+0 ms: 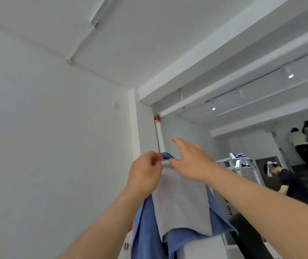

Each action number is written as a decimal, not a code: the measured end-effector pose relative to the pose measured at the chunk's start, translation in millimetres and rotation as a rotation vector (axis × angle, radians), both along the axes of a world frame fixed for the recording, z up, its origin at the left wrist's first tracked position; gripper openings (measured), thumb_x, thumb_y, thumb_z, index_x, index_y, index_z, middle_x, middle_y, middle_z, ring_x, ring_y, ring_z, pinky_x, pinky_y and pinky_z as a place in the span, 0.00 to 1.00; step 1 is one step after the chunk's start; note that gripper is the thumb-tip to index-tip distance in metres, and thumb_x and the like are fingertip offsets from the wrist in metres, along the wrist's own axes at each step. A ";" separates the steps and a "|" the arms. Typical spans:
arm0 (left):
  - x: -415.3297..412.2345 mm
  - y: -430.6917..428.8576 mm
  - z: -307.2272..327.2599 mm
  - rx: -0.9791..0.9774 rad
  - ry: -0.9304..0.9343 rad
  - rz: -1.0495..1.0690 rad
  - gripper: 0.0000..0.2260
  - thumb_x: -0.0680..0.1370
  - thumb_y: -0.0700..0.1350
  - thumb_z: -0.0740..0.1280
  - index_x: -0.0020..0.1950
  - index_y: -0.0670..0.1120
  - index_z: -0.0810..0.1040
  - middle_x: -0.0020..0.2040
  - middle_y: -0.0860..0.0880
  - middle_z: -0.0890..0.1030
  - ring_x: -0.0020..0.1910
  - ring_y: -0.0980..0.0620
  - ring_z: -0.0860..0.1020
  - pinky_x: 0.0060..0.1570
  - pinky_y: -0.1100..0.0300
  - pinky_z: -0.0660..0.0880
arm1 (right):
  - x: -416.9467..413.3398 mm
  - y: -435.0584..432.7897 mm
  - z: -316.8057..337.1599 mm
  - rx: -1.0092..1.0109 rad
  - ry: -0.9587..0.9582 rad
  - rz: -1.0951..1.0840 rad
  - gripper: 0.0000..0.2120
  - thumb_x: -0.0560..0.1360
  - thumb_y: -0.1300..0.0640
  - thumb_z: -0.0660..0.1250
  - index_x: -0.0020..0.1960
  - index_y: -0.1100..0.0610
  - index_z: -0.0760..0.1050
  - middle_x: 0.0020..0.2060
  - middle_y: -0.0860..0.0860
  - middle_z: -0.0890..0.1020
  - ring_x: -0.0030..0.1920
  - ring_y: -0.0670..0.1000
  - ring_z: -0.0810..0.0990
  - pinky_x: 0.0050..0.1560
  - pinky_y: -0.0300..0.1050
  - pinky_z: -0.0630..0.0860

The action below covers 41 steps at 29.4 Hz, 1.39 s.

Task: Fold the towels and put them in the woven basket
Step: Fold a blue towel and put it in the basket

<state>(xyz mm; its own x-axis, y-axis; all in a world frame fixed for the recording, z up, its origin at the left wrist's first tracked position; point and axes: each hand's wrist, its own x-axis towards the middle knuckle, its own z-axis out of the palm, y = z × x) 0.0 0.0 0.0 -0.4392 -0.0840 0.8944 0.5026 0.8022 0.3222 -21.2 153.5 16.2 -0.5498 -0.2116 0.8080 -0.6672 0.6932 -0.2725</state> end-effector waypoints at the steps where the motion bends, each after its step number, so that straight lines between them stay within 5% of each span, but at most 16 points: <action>1: -8.5 2.0 4.2 -0.037 0.017 0.039 0.11 0.78 0.40 0.60 0.55 0.49 0.80 0.50 0.54 0.81 0.49 0.55 0.77 0.49 0.65 0.70 | -12.2 0.7 5.3 0.010 -0.029 -0.043 0.30 0.74 0.45 0.61 0.73 0.50 0.57 0.66 0.52 0.71 0.66 0.58 0.69 0.61 0.57 0.70; 4: -36.8 2.2 21.2 -0.083 0.030 0.164 0.12 0.80 0.42 0.58 0.57 0.49 0.79 0.54 0.53 0.79 0.53 0.54 0.75 0.50 0.64 0.67 | -50.9 14.1 22.6 0.055 -0.151 -0.101 0.13 0.74 0.47 0.63 0.48 0.58 0.72 0.44 0.55 0.77 0.47 0.56 0.76 0.40 0.44 0.72; 7: -71.4 -9.5 36.6 -0.044 -0.066 0.249 0.14 0.81 0.47 0.56 0.63 0.49 0.75 0.61 0.50 0.78 0.60 0.50 0.74 0.55 0.61 0.68 | -84.7 24.9 32.4 0.029 -0.236 0.027 0.12 0.72 0.57 0.64 0.33 0.58 0.68 0.28 0.53 0.70 0.31 0.53 0.69 0.29 0.40 0.63; 10: -104.3 -24.2 52.2 0.030 -0.224 0.375 0.17 0.80 0.51 0.56 0.65 0.46 0.74 0.62 0.47 0.77 0.60 0.46 0.74 0.57 0.55 0.69 | -103.4 22.1 36.3 -0.164 -0.332 0.300 0.08 0.71 0.58 0.62 0.35 0.58 0.69 0.29 0.54 0.70 0.27 0.52 0.67 0.28 0.38 0.63; 14: -128.5 -35.6 62.9 0.165 -0.484 0.341 0.16 0.75 0.52 0.64 0.48 0.39 0.79 0.47 0.43 0.82 0.43 0.46 0.79 0.41 0.57 0.73 | -134.0 10.2 26.9 -0.076 -0.369 0.523 0.08 0.74 0.51 0.63 0.49 0.53 0.75 0.47 0.51 0.79 0.44 0.50 0.77 0.43 0.45 0.73; 18: -133.1 -36.2 76.6 0.244 -0.253 0.261 0.12 0.74 0.47 0.66 0.37 0.39 0.79 0.35 0.43 0.79 0.34 0.48 0.74 0.34 0.57 0.72 | -150.0 6.9 30.6 0.256 -0.278 0.481 0.12 0.72 0.40 0.64 0.51 0.43 0.80 0.53 0.43 0.80 0.55 0.46 0.78 0.60 0.45 0.73; 23: -109.4 -30.5 97.2 0.553 0.057 -0.226 0.12 0.80 0.49 0.61 0.53 0.43 0.79 0.48 0.44 0.83 0.40 0.50 0.81 0.35 0.59 0.78 | -132.2 -5.0 48.9 0.424 -0.175 0.299 0.12 0.73 0.46 0.62 0.53 0.48 0.77 0.57 0.46 0.79 0.58 0.48 0.76 0.62 0.45 0.72; 29: -92.6 -63.8 91.2 0.903 0.247 -0.281 0.18 0.83 0.46 0.54 0.69 0.39 0.68 0.64 0.43 0.75 0.35 0.57 0.71 0.21 0.69 0.71 | -116.1 -15.8 53.2 0.499 -0.177 0.165 0.17 0.72 0.45 0.63 0.60 0.44 0.70 0.58 0.45 0.77 0.55 0.49 0.76 0.60 0.48 0.74; 31: -91.5 -84.3 90.0 0.769 0.206 -0.101 0.17 0.82 0.46 0.55 0.68 0.41 0.68 0.66 0.44 0.73 0.44 0.55 0.76 0.31 0.72 0.71 | -108.7 -17.3 56.5 0.506 -0.121 0.046 0.23 0.71 0.45 0.64 0.65 0.43 0.67 0.63 0.47 0.74 0.59 0.51 0.74 0.62 0.52 0.72; 34: -84.7 -111.2 82.5 0.583 0.149 0.240 0.13 0.81 0.41 0.59 0.65 0.40 0.70 0.62 0.44 0.75 0.61 0.47 0.73 0.51 0.62 0.69 | -84.7 -32.7 60.3 0.449 0.069 -0.072 0.33 0.71 0.46 0.67 0.73 0.44 0.60 0.69 0.49 0.70 0.66 0.54 0.69 0.64 0.55 0.69; 36: -74.1 -124.2 75.1 0.703 0.099 -0.084 0.08 0.81 0.40 0.59 0.58 0.41 0.74 0.53 0.44 0.78 0.52 0.47 0.77 0.49 0.62 0.71 | -59.0 -57.1 55.9 0.283 -0.021 0.177 0.37 0.72 0.45 0.68 0.76 0.45 0.55 0.71 0.49 0.67 0.65 0.53 0.72 0.61 0.49 0.72; 38: -61.5 -136.2 59.1 0.848 0.091 -0.508 0.05 0.79 0.41 0.61 0.46 0.43 0.75 0.39 0.48 0.77 0.39 0.51 0.77 0.35 0.63 0.75 | -35.2 -88.5 43.5 0.126 -0.181 0.466 0.42 0.71 0.45 0.71 0.76 0.42 0.50 0.71 0.49 0.67 0.62 0.51 0.75 0.58 0.50 0.76; 41: -42.5 -157.1 31.3 0.814 -0.173 -0.978 0.09 0.76 0.40 0.62 0.55 0.39 0.76 0.43 0.43 0.80 0.44 0.47 0.80 0.43 0.59 0.79 | -21.6 -143.8 18.4 -0.056 -0.227 0.662 0.33 0.73 0.55 0.71 0.73 0.46 0.59 0.62 0.51 0.75 0.54 0.51 0.81 0.51 0.50 0.81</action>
